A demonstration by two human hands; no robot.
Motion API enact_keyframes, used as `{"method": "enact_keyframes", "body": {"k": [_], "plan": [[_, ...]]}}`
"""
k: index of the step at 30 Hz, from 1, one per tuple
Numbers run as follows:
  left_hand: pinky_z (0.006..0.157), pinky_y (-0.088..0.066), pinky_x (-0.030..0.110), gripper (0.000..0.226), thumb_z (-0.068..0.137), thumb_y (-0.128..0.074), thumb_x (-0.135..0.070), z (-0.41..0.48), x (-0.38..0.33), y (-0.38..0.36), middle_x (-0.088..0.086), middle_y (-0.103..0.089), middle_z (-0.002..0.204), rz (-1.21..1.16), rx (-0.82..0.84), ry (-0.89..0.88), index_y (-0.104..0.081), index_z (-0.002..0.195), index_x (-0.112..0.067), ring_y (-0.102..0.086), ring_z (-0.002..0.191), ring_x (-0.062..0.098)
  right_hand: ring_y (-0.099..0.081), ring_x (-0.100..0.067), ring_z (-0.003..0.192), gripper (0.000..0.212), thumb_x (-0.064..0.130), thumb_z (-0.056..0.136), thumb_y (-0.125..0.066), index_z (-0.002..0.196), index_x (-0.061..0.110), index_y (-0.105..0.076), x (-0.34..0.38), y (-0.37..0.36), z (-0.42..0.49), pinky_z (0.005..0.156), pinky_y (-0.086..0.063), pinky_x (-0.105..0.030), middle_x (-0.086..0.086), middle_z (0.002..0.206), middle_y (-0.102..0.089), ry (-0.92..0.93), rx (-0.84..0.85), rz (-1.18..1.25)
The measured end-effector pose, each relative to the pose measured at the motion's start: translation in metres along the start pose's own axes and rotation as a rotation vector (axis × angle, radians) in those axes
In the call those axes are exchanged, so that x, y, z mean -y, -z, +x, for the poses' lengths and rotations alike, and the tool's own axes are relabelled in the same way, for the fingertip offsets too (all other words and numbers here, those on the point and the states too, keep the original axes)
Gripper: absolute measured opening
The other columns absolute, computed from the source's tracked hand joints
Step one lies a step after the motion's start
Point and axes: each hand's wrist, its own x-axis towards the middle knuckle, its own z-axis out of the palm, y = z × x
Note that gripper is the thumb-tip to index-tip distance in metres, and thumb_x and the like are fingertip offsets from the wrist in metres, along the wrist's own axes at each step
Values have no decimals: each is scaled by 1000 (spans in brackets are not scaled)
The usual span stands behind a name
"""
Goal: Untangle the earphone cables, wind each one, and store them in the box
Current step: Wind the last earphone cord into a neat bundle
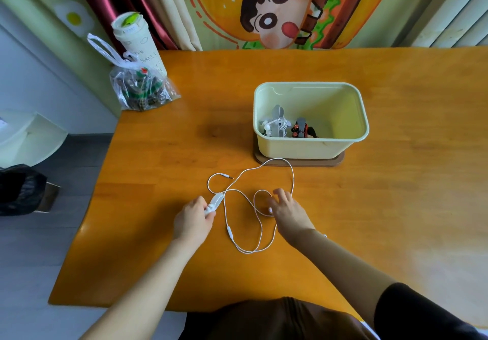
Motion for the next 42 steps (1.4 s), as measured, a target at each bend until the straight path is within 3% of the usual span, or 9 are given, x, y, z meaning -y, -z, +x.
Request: {"method": "enact_keyframes", "body": {"k": [4,8,12,18,21,29,34,39,42], "plan": [[82,-43,24,32,95,-54,-33,-4,2,-4,4,-52,124,117,49,30,-49,121,-16,-50,113,18,-40,-25,124,42,25,92,-57,133,18,-48,14,1,-3,103,-38,-38,-8,136,-43,358,128,15],[95,-36,28,36,92,-56,-15,-10,-3,-7,2,-45,126,113,-54,-174,-48,126,-24,-41,119,20,-40,-27,119,38,35,87,-62,119,16,-55,25,-2,-1,101,-38,-43,-11,128,-45,411,318,-161],[102,-31,28,40,93,-57,-20,-16,-15,-13,-6,-48,126,54,299,-532,-52,132,-28,-38,121,15,-47,-35,111,33,27,94,-53,110,-1,-59,21,0,-3,98,-40,-47,-20,117,-52,365,264,-142],[73,-32,23,23,99,-44,-16,-17,-39,-9,1,-63,94,-176,278,-509,-67,97,-13,-52,96,19,-54,-25,67,17,31,101,-37,105,16,-42,4,37,-17,64,-43,-37,-6,82,-64,72,164,387],[61,-32,26,26,101,-41,-17,-9,-39,7,-4,-51,74,-283,191,-415,-64,91,-12,-49,72,17,-60,-26,77,22,32,101,-37,111,18,-51,-20,53,-22,66,-47,-36,-5,91,-66,-6,97,327],[65,-41,23,26,102,-39,-18,8,-45,27,4,-62,102,-252,70,-329,-64,106,-15,-55,85,17,-60,-33,75,23,28,99,-43,93,17,-62,-86,76,-34,63,-48,-39,-10,82,-66,-458,-189,314],[92,-41,31,18,96,-53,-17,-1,-74,31,6,-55,112,-227,-104,-436,-60,111,-11,-50,107,22,-60,-21,59,20,24,98,-43,86,17,-57,-58,94,-37,60,-52,-38,-2,68,-65,-383,-243,489],[82,-43,19,28,99,-49,-23,-28,-128,34,-3,-59,110,-655,237,-494,-55,123,-12,-55,101,12,-64,-17,63,7,15,97,-45,103,12,-49,-3,105,-37,63,-49,-31,-2,69,-69,-230,-369,774],[70,-45,26,29,98,-50,-20,-34,-143,35,-2,-62,90,-796,283,-411,-48,126,-13,-57,81,16,-62,-16,70,29,12,95,-47,124,15,-41,8,105,-39,64,-44,-24,7,73,-67,-226,-437,819]]}}
